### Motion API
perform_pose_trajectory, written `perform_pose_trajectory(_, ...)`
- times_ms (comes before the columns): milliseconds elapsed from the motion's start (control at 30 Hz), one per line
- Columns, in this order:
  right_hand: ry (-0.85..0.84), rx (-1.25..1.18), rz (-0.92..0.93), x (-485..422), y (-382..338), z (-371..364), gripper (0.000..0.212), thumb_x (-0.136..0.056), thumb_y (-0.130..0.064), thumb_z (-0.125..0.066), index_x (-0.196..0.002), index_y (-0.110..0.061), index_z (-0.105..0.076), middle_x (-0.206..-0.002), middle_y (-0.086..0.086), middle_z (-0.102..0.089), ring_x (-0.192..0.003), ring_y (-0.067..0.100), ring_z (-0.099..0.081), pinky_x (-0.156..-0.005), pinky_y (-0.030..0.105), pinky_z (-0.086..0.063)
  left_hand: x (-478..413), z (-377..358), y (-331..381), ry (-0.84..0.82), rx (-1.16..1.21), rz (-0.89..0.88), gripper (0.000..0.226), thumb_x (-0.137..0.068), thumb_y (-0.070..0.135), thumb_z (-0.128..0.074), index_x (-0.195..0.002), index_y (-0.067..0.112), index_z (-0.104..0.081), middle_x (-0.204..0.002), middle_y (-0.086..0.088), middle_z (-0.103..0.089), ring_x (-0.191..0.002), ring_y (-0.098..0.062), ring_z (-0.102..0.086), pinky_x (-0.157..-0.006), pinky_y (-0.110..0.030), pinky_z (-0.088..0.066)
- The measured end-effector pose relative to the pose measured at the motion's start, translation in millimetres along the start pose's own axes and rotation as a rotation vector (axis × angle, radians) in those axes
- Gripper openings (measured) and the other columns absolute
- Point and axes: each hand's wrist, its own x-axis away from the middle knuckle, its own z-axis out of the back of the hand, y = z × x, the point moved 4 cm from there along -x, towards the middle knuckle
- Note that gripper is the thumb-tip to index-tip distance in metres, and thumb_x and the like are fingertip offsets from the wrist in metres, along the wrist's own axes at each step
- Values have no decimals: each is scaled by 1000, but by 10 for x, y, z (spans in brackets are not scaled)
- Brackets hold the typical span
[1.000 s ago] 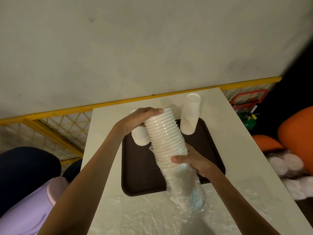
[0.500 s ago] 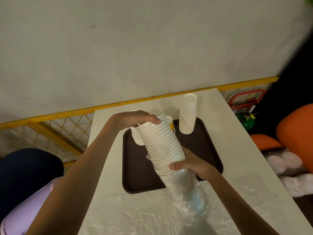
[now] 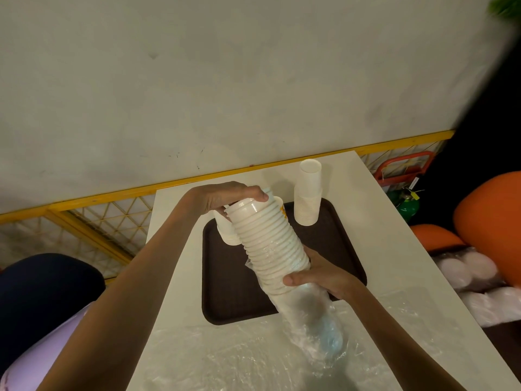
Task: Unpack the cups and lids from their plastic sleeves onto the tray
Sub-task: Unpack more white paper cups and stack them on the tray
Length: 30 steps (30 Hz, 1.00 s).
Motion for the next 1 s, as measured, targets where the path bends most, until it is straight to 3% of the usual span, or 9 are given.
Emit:
perform_pose_trajectory(167,-9,1,-4,32,18,13,54,-82,-2,-66,-116,-30,-35,-104,-19,-48,-91,-5,-50,-68,3,-47,24,28,30,-7,-41,21,86,-38,73,-51,-109,25,-60,-110,-1,-64,-99,-16,-60,-87,-29,-48)
perform_pose_trajectory(300,-18,22,-7,55,30,15,51,-84,-3,-65,-113,-29,-34,-100,-21,-46,-87,-5,-49,-65,0,-44,67,32,31,-19,-21,23,74,-43,72,-54,-104,30,-59,-111,-1,-63,-101,-18,-59,-89,-30,-47)
perform_pose_trajectory(367,-20,14,2,62,32,26,49,-84,-3,-66,-111,-30,-35,-100,-21,-46,-90,-2,-50,-65,0,-44,69,71,39,34,7,10,61,-51,68,-57,-100,30,-59,-110,-3,-63,-99,-18,-59,-90,-32,-46)
perform_pose_trajectory(467,-23,-15,5,90,27,50,47,-82,-5,-70,-104,-31,-39,-101,-18,-49,-87,-4,-52,-63,1,-45,88,236,53,183,67,-26,79,-42,70,-55,-106,25,-58,-105,-3,-62,-93,-18,-58,-88,-33,-45)
perform_pose_trajectory(567,-7,-73,33,117,68,107,63,-59,-25,-81,-110,-32,-45,-114,-8,-58,-92,-4,-59,-68,9,-49,130,413,35,304,164,-78,89,-40,70,-52,-115,22,-55,-104,0,-61,-93,-17,-59,-80,-31,-45)
perform_pose_trajectory(667,18,-196,57,121,128,185,79,-41,-37,-83,-111,-28,-50,-110,-3,-63,-90,3,-66,-66,16,-53,139,507,-80,370,298,-113,91,-45,71,-54,-122,22,-53,-112,-3,-61,-102,-20,-59,-90,-36,-47)
perform_pose_trajectory(800,41,-273,95,76,144,274,107,-25,-53,-92,-120,-27,-51,-109,-2,-68,-99,11,-67,-73,23,-55,121,401,-302,292,445,-104,94,-47,66,-63,-128,20,-46,-120,-8,-55,-105,-25,-58,-87,-35,-51)
perform_pose_trajectory(900,63,-309,107,37,145,332,107,-28,-53,-92,-123,-25,-51,-111,1,-69,-103,16,-66,-77,27,-55,114,285,-443,208,603,-102,94,-43,54,-78,-123,14,-48,-114,-11,-52,-97,-23,-58,-77,-31,-56)
perform_pose_trajectory(1000,82,-346,117,0,137,354,107,-25,-55,-92,-120,-24,-53,-106,1,-71,-99,16,-68,-73,25,-55,97,153,-566,107,648,-84,111,-27,54,-91,-120,13,-47,-106,-7,-58,-93,-19,-65,-80,-33,-58)
